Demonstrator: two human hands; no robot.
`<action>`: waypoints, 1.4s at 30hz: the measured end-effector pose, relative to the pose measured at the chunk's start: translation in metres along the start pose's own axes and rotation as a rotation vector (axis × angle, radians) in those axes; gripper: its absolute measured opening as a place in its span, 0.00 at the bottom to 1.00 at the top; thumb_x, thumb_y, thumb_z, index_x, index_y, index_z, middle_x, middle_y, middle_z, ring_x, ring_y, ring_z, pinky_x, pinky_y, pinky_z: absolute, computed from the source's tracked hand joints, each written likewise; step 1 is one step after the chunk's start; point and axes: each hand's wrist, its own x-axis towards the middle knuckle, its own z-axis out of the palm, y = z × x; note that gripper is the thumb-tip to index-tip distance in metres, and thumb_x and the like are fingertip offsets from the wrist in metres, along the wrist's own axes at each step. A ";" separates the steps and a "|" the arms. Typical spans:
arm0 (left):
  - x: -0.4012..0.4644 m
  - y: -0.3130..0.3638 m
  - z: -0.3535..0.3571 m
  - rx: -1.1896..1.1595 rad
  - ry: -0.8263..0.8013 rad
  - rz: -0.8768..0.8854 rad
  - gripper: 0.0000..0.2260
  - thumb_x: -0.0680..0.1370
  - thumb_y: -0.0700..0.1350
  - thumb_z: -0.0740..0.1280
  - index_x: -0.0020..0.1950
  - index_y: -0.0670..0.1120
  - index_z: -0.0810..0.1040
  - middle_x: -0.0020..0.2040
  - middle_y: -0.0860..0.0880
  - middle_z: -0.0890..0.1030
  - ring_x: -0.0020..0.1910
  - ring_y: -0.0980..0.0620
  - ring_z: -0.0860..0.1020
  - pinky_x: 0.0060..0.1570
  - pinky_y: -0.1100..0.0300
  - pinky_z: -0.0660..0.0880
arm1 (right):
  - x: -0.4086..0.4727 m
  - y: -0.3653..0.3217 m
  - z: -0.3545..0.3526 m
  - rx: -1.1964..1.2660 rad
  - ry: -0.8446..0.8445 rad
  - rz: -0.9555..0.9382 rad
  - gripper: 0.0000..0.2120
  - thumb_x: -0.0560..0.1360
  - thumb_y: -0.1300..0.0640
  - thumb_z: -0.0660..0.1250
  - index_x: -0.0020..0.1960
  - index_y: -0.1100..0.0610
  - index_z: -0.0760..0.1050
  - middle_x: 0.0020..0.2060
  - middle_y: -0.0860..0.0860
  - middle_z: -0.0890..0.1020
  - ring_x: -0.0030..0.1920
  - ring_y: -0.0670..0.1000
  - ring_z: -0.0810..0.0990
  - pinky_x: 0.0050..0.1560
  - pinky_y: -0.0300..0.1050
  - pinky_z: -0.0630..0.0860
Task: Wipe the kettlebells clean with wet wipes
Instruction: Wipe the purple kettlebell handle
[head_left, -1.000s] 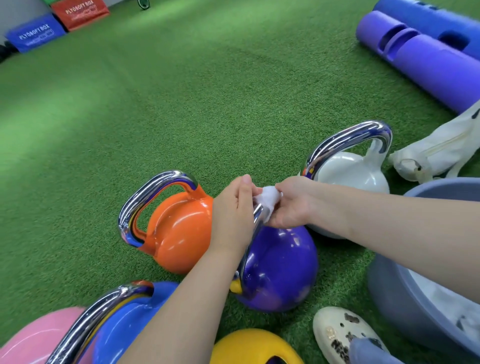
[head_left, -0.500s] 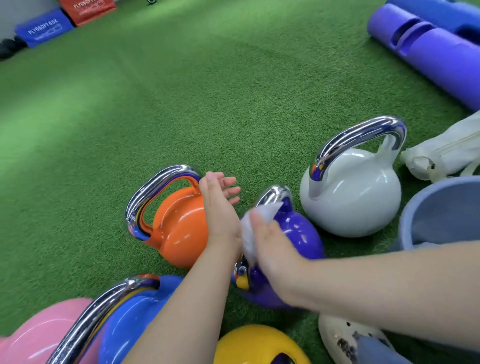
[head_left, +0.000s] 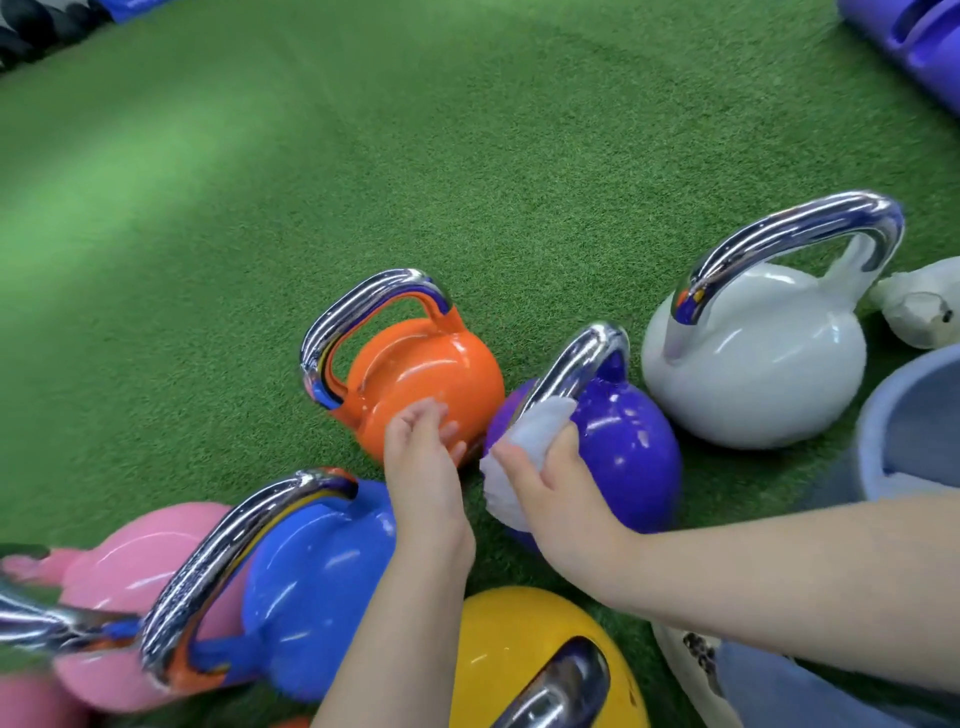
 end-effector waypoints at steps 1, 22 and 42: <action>-0.005 -0.005 -0.004 0.006 -0.013 -0.001 0.08 0.80 0.41 0.58 0.45 0.50 0.72 0.46 0.52 0.76 0.45 0.55 0.75 0.43 0.62 0.72 | -0.003 0.002 0.000 -0.027 -0.028 0.000 0.22 0.78 0.51 0.61 0.66 0.60 0.61 0.50 0.50 0.72 0.51 0.50 0.73 0.52 0.41 0.69; 0.000 -0.037 -0.016 0.322 -0.046 -0.107 0.12 0.80 0.38 0.55 0.43 0.51 0.73 0.46 0.49 0.76 0.44 0.52 0.74 0.43 0.60 0.72 | 0.006 0.033 -0.007 -0.165 -0.160 -0.097 0.18 0.71 0.50 0.70 0.53 0.61 0.72 0.46 0.53 0.80 0.49 0.50 0.79 0.51 0.42 0.76; -0.001 -0.039 -0.019 0.376 -0.106 -0.169 0.07 0.81 0.40 0.56 0.52 0.48 0.72 0.44 0.54 0.74 0.41 0.59 0.72 0.36 0.64 0.68 | 0.062 0.048 -0.048 -1.340 -0.305 -0.918 0.23 0.51 0.35 0.77 0.22 0.51 0.71 0.26 0.49 0.77 0.36 0.57 0.80 0.51 0.48 0.65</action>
